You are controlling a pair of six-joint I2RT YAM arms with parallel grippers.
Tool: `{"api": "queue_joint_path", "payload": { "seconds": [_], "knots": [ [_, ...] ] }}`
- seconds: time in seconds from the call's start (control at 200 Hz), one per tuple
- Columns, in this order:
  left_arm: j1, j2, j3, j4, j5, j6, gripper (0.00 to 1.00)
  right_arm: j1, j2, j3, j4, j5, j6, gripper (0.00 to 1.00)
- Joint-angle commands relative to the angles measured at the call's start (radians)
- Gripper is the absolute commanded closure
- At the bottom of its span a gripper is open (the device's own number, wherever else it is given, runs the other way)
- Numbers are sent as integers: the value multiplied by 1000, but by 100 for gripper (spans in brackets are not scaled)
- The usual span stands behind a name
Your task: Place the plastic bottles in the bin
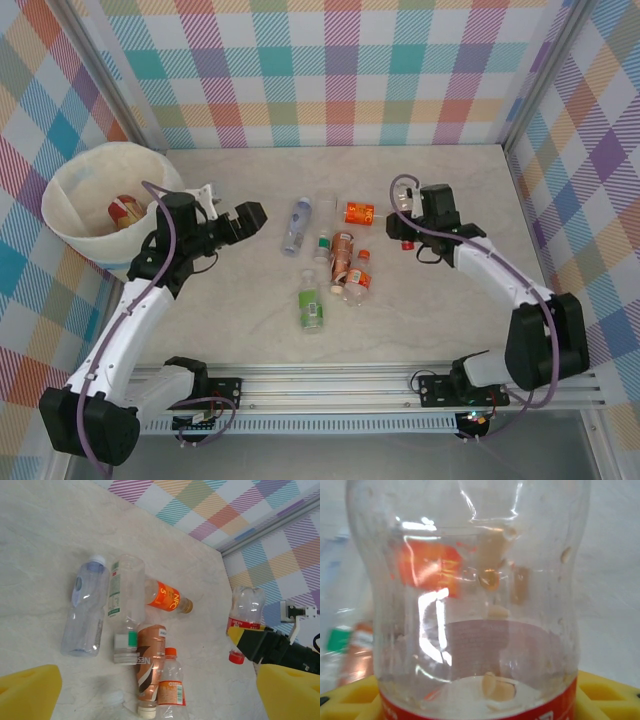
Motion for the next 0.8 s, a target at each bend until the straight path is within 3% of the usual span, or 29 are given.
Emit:
{"api": "queue_joint_path", "payload": {
  "seconds": [0.0, 0.325, 0.545, 0.795],
  "knots": [
    [-28, 2, -4, 95, 51, -34, 0, 49, -52, -18, 127, -177, -75, 52],
    [-165, 49, 4, 254, 69, -79, 0, 223, -22, 79, 147, -407, -166, 51],
    [-256, 99, 44, 236, 39, -24, 0, 285, 22, 156, 148, -570, -151, 50],
    [-311, 106, 25, 340, 36, -16, 0, 330, 59, 209, 133, -624, -142, 48]
  ]
}}
